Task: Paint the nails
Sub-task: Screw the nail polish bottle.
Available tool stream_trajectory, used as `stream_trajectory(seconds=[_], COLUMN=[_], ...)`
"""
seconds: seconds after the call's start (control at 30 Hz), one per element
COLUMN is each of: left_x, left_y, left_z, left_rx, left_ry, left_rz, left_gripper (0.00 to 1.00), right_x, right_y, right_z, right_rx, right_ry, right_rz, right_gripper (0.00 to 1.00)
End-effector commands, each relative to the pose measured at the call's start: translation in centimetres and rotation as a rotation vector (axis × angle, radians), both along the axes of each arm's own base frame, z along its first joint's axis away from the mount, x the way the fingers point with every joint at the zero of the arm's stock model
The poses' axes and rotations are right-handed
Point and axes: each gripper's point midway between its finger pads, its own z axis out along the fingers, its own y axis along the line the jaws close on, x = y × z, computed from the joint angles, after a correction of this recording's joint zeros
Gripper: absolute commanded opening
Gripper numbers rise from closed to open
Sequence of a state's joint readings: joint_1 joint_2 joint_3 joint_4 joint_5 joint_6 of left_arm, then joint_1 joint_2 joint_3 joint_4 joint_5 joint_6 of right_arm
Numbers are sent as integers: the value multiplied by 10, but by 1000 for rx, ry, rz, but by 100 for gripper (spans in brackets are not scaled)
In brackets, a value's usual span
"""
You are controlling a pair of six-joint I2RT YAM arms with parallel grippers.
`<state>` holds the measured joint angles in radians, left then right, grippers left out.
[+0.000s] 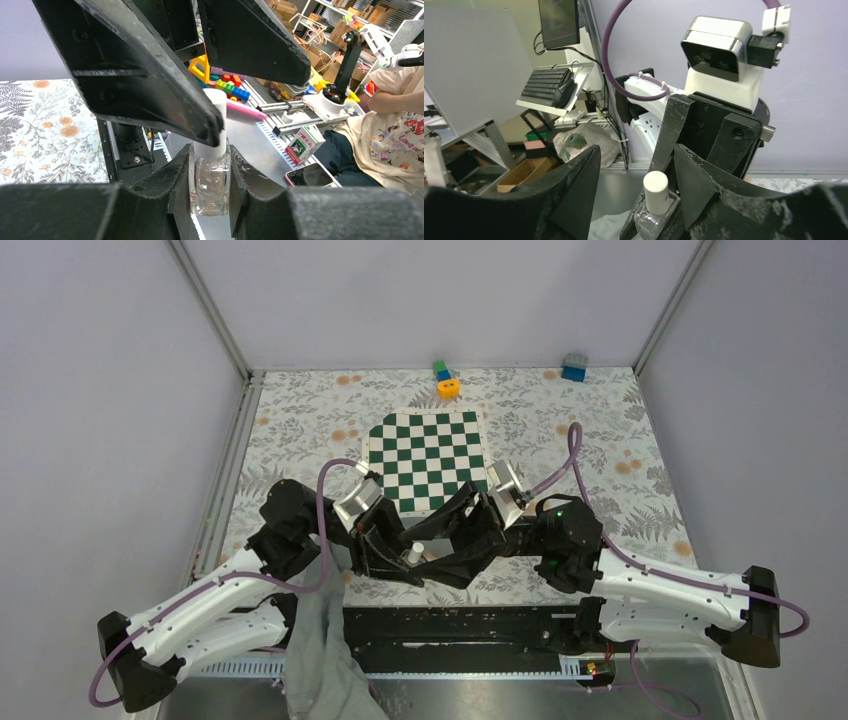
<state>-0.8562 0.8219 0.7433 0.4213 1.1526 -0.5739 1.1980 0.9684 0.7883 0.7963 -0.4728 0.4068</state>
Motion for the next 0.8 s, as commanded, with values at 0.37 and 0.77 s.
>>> stream_trajectory(seconds=[0.37, 0.77], left_x=[-5, -4], left_y=[5, 6], left_z=[17, 18], left_rx=[-87, -96], left_ry=[-70, -74], left_rz=[9, 23], left_gripper=[0, 0], right_x=[-10, -2], right_y=[2, 6], right_z=[12, -4], right_rx=[54, -5], right_ry=[61, 77], right_rz=[119, 72], right_gripper=[49, 38])
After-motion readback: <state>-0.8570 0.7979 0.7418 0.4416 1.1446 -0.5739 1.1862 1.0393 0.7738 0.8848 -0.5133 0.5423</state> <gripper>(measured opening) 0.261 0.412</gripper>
